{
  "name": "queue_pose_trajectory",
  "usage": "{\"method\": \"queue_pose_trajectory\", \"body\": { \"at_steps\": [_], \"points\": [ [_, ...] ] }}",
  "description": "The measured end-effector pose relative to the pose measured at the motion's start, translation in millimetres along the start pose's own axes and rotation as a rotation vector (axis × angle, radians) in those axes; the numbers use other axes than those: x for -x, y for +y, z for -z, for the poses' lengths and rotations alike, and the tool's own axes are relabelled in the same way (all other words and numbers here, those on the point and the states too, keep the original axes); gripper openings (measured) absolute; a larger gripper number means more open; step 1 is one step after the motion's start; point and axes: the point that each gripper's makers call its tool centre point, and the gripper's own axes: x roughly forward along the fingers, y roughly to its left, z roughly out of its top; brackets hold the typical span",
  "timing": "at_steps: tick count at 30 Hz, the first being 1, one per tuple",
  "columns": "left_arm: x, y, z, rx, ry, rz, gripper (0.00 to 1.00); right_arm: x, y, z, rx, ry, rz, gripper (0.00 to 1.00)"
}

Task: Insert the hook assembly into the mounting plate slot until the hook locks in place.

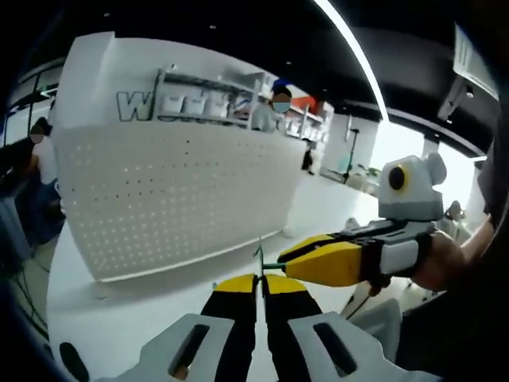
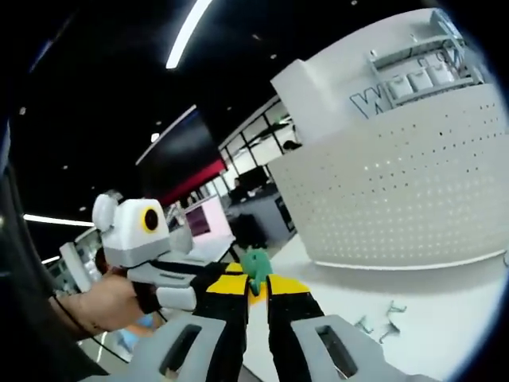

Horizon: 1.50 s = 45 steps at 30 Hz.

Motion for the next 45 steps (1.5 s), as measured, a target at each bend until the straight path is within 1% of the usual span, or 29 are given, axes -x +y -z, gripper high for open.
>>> {"method": "queue_pose_trajectory", "body": {
  "at_steps": [4, 8, 11, 22, 23, 24, 26, 27, 28, 29, 31, 34, 39, 45],
  "points": [
    [1, 0.0, -2.6, -0.003, -0.013, -0.002, 0.02, 0, 2, -2.5, -0.017, -0.014, -0.004, 0.06],
    [0, -0.5, -1.8, -0.014, -0.008, -0.004, 0.02, -1, 3, -3.8, -0.042, -0.027, -0.008, 0.06],
    [0, -1.6, -2.2, -0.032, -0.006, -0.009, 0.02, -2, 2, -1.8, -0.049, -0.019, -0.004, 0.06],
    [1, -1.6, -4.0, -0.047, -0.004, -0.016, 0.02, -2, 3, -3.7, -0.09, -0.026, -0.014, 0.04],
    [1, -2.8, -5.4, -0.051, -0.01, -0.014, 0.02, 0, 3, -5.0, -0.085, -0.033, -0.012, 0.04],
    [2, -3.9, -7.4, -0.051, -0.016, -0.012, 0.02, 1, 4, -8.5, -0.058, -0.053, -0.008, 0.04],
    [2, -6.2, -9.5, -0.079, -0.013, -0.015, 0.02, 2, 4, -8.0, -0.035, -0.045, 0.004, 0.02],
    [3, -6.9, -8.7, -0.111, -0.004, -0.023, 0.02, 2, 3, -7.1, -0.021, -0.04, 0.009, 0.02],
    [3, -7.3, -7.8, -0.123, 0.002, -0.026, 0.02, 3, 1, -5.5, -0.008, -0.033, 0.014, 0.01],
    [2, -7.9, -6.6, -0.132, 0.007, -0.025, 0.02, 3, 1, -5.5, -0.01, -0.033, 0.011, 0.01],
    [2, -8.1, -5.6, -0.124, 0.007, -0.021, 0.02, 4, 1, -4.1, -0.025, -0.032, 0.011, 0.01],
    [2, -8.5, -3.7, -0.122, 0.011, -0.02, 0.02, 4, 1, -2.7, 0.011, -0.021, 0.022, 0.0],
    [0, -9.4, -0.8, -0.172, 0.026, -0.034, 0.03, 4, -1, -0.5, 0.026, -0.013, 0.032, 0.0],
    [-1, -8.5, 0.7, -0.184, 0.027, -0.029, 0.04, 4, -3, 0.8, 0.034, 0.001, 0.036, 0.0]
  ]
}}
